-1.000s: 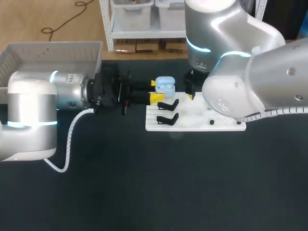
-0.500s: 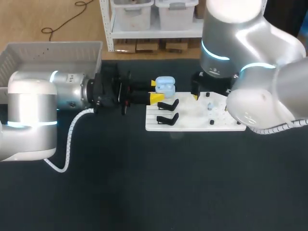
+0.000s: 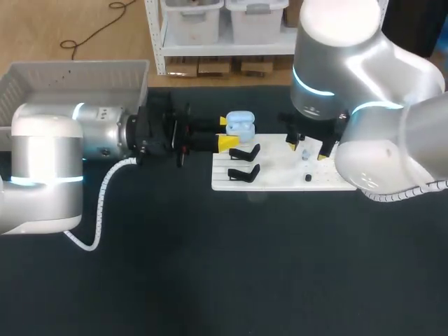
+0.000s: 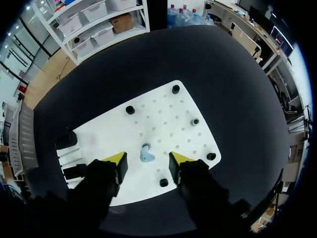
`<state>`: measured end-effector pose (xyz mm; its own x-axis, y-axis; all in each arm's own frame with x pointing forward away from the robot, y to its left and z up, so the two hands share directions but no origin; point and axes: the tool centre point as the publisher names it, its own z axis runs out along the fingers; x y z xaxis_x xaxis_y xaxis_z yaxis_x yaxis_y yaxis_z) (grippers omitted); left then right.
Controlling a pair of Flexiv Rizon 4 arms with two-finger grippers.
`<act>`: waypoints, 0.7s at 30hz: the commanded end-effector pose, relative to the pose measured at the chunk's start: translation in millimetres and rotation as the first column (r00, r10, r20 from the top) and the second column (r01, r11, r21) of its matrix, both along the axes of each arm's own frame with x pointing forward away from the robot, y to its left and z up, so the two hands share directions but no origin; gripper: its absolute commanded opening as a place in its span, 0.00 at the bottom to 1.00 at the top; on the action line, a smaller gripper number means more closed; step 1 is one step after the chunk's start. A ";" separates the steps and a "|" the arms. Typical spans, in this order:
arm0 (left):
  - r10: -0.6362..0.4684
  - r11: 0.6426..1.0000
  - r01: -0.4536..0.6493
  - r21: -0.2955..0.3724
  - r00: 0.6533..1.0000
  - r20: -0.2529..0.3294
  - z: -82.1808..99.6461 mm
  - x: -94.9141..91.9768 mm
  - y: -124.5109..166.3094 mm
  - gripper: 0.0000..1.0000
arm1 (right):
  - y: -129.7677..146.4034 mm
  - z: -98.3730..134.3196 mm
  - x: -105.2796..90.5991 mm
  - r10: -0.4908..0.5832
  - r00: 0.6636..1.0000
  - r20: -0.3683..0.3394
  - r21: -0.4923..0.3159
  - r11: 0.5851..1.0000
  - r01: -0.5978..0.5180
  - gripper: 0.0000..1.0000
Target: Pick up each earbud case from the left stands, insert the matching earbuds, close the lid, and place the case in the box.
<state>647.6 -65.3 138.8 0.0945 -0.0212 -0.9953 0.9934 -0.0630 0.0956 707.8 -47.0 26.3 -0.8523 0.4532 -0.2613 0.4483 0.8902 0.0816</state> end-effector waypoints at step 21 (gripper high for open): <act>0.001 1.000 -0.001 -0.003 1.000 0.003 -1.0 -0.1 0.2 0.00 | -2.8 -13.3 11.0 0.024 1.000 -0.005 0.020 1.000 -0.024 0.35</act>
